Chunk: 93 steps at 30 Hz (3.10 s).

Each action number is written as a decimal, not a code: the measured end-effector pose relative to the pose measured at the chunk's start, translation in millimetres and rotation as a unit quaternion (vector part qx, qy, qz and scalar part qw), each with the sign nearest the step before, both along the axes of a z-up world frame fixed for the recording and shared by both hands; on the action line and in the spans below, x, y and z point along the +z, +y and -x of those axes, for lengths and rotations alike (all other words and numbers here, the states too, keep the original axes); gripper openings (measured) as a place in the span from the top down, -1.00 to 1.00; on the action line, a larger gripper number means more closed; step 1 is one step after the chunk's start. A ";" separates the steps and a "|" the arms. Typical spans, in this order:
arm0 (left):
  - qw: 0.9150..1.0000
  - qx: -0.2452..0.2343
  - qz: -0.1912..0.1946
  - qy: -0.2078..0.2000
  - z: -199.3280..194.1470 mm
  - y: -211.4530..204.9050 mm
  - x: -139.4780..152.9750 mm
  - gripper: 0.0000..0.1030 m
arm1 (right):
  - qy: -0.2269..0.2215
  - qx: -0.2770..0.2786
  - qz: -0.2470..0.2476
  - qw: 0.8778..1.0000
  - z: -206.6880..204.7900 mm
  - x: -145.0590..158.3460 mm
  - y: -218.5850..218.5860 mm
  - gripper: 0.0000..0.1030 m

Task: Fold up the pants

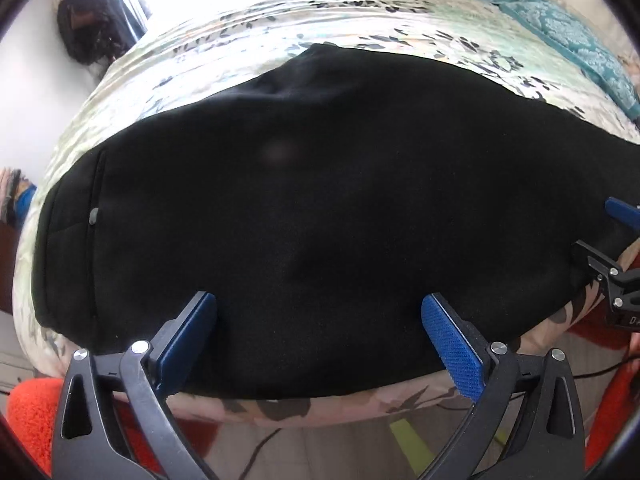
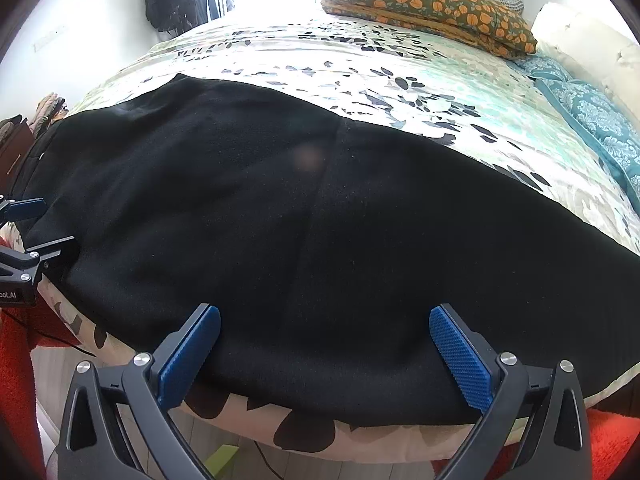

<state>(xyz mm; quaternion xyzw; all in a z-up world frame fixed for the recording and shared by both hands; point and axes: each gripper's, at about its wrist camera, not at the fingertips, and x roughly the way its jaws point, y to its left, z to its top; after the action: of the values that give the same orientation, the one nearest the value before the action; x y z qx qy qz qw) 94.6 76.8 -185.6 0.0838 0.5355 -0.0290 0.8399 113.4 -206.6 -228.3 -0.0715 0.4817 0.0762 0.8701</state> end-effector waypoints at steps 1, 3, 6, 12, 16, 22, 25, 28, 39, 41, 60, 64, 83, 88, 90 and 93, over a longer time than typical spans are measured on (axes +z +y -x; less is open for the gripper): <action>1.000 -0.001 0.000 0.003 0.9 0.3 0.7 -0.99 | 0.001 0.001 -0.001 1.000 0.0 0.4 -0.3 -1.00; 1.000 0.001 0.005 0.001 4.3 0.6 6.7 -0.95 | 0.006 0.004 -0.004 1.000 -0.5 2.5 -1.3 -1.00; 0.999 0.009 0.035 -0.023 7.5 -0.8 26.0 -0.95 | 0.011 0.000 -0.017 1.000 0.9 10.5 -6.6 -1.00; 0.995 -0.023 0.071 -0.067 -5.7 -35.9 48.6 -0.95 | -0.034 -0.063 -0.114 0.991 8.6 53.2 -58.4 -1.00; 0.998 -0.031 0.037 -0.038 -24.1 -51.0 19.1 -0.95 | -0.076 -0.158 -0.208 0.962 11.1 101.0 -148.1 -1.00; 0.999 -0.028 0.023 -0.037 -20.5 -37.0 4.2 -0.95 | -0.107 -0.307 -0.318 0.890 61.8 139.1 -333.8 -1.00; 0.999 0.000 0.042 -0.035 -18.6 -24.6 1.6 -0.95 | -0.105 -0.417 -0.370 0.823 102.1 116.3 -424.4 -1.00; 0.998 0.012 0.044 -0.033 -21.3 -24.1 0.4 -0.95 | -0.051 -0.469 -0.421 0.775 118.4 70.5 -475.5 -1.00; 0.999 0.016 0.021 -0.027 -14.6 -26.2 -0.9 -0.95 | -0.057 -0.396 -0.491 0.774 70.3 7.8 -477.4 -0.69; 0.999 0.015 0.018 -0.029 -13.3 -26.7 -1.8 -0.95 | -0.056 -0.390 -0.485 0.780 64.3 5.8 -477.7 -0.67; 0.979 -0.174 0.088 0.057 -15.2 -202.8 -19.1 -0.97 | -0.092 -0.339 -0.416 0.838 67.0 52.8 -458.9 0.66; 0.978 -0.180 0.094 0.034 -6.4 -196.8 -6.5 -0.93 | -0.102 -0.286 -0.418 0.856 57.0 88.8 -420.2 0.66; 0.978 0.076 0.188 -0.049 -0.6 46.1 32.3 -0.93 | 0.038 -0.039 -0.359 0.932 -17.2 42.4 -16.9 0.65; 0.979 0.067 0.187 -0.050 -7.9 42.1 29.1 -0.93 | 0.064 0.034 -0.241 0.968 -13.4 18.7 40.2 -0.20; 0.977 0.065 0.196 -0.052 -7.5 38.3 31.4 -0.93 | 0.066 0.048 -0.224 0.971 -6.8 24.0 41.5 -0.42; 0.974 0.045 0.211 -0.068 0.9 25.0 46.7 -0.93 | 0.052 0.058 -0.218 0.973 13.2 45.8 22.7 -0.51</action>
<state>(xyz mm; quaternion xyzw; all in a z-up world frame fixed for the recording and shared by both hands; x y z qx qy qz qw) 93.8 101.8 -138.9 -0.1175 0.4625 -0.0975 0.8734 100.3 -183.9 -182.5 0.0966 0.4928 0.2333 0.8327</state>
